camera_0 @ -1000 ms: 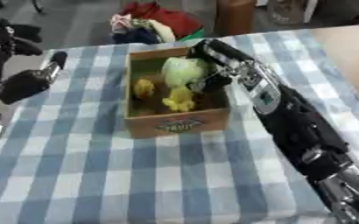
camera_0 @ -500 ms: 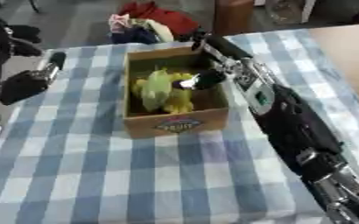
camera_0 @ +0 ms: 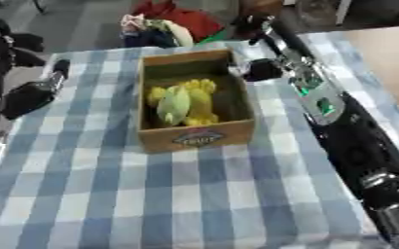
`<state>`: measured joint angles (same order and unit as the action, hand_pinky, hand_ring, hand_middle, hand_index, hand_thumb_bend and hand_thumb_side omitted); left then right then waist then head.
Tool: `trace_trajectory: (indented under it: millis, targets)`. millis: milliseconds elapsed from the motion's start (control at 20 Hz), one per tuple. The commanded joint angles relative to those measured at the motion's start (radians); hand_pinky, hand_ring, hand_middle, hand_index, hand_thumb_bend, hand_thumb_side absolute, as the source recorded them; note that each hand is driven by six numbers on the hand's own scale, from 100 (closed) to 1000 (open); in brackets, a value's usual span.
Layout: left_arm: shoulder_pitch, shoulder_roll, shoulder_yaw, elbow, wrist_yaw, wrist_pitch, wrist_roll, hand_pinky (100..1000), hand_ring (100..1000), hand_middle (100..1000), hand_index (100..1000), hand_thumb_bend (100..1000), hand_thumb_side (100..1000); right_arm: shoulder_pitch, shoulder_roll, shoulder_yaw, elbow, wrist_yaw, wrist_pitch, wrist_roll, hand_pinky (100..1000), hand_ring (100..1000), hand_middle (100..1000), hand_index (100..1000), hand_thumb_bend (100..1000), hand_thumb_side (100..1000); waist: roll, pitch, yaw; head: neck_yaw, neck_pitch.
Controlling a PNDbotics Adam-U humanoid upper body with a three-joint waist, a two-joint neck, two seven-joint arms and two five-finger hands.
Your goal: Pick up objects on the table and place them in the box.
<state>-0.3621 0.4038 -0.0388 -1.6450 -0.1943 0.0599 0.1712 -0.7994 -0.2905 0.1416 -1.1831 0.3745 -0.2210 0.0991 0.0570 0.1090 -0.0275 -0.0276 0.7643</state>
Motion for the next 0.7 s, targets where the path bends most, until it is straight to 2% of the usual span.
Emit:
trace_trajectory:
  millis: [50,350,700]
  targets:
    - [0.003,0.010,0.002,0.002,0.034,-0.015,0.030,712,594,611,716,344,157,0.006,-0.055,-0.015,-0.087,-0.093,0.023,0.009,626,759,665,816,449,194,-0.001,-0.012,-0.004,0.011,-0.006]
    - [0.029,-0.015,-0.028,0.020,0.077,-0.043,0.041,725,635,656,723,333,162,0.049,-0.084,-0.018,-0.168,-0.169,0.049,0.029,628,775,704,827,447,195,-0.004,-0.013,-0.015,0.021,-0.002]
    - [0.056,-0.022,-0.072,0.051,0.098,-0.070,-0.001,745,698,725,750,332,178,0.066,-0.084,-0.020,-0.199,-0.213,0.052,0.056,630,791,725,837,444,206,-0.007,-0.013,-0.019,0.025,0.000]
